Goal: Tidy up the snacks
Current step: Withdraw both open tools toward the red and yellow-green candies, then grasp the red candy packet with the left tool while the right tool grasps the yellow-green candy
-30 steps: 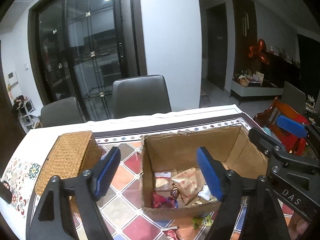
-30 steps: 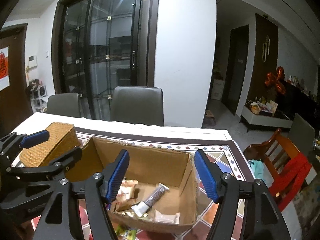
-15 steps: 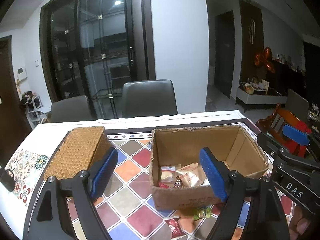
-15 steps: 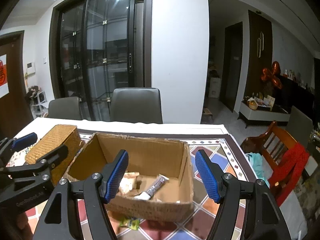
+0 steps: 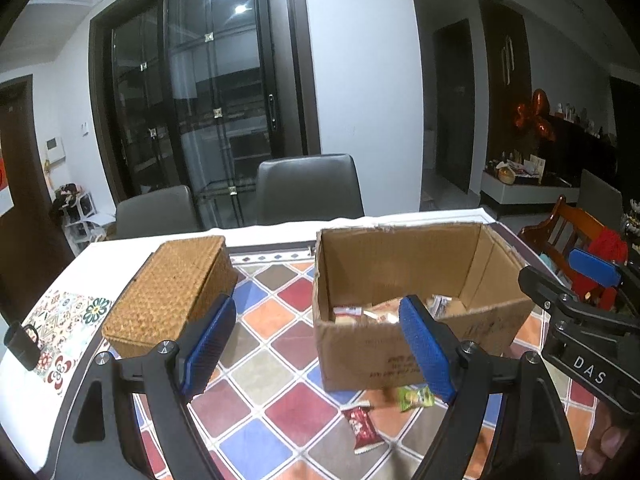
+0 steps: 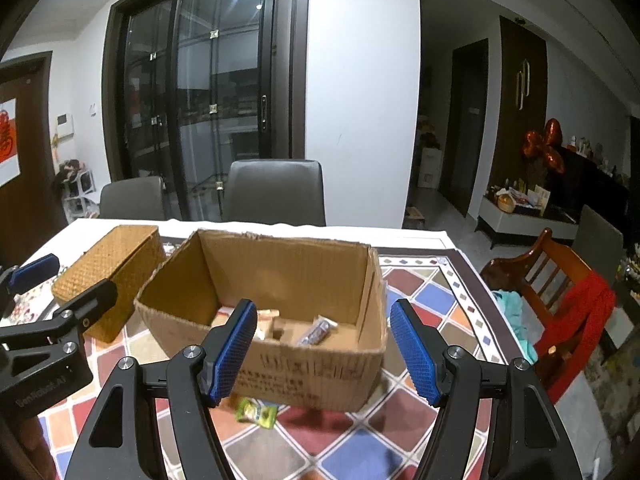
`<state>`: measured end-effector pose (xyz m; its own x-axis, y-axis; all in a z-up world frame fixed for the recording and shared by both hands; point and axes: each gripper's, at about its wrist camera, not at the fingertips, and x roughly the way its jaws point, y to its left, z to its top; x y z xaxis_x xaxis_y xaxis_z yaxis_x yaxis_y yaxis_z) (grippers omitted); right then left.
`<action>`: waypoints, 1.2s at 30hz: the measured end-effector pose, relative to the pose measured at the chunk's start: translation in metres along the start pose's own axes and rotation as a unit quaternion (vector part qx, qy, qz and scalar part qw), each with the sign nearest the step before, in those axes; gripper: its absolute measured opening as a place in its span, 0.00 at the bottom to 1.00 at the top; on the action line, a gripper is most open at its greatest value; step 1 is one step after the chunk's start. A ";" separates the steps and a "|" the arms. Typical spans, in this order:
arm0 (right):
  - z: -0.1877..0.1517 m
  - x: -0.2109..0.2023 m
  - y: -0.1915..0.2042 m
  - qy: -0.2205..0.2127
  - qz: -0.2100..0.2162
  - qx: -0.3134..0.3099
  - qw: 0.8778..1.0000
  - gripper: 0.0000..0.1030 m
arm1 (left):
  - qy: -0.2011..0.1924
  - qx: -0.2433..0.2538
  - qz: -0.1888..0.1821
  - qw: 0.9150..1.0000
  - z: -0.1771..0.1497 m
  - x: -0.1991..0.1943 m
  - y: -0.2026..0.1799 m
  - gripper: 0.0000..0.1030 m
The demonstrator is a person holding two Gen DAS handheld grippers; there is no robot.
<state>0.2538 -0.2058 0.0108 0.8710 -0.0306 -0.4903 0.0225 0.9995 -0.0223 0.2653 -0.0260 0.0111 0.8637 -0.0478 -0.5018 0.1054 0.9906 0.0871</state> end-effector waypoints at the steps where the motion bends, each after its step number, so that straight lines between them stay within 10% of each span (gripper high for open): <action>1: -0.002 0.000 0.000 0.001 0.000 0.000 1.000 0.68 | 0.002 0.000 0.000 1.000 -0.004 0.000 0.001 0.81; 36: -0.090 0.052 0.024 0.112 0.066 -0.043 0.991 0.68 | 0.079 0.009 -0.009 0.997 -0.115 0.046 -0.022 0.78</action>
<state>0.2559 -0.1845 -0.0937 0.7328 0.0905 -0.6744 -0.1349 0.9908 -0.0137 0.2460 -0.0351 -0.1128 0.7728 -0.0433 -0.6332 0.1306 0.9872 0.0919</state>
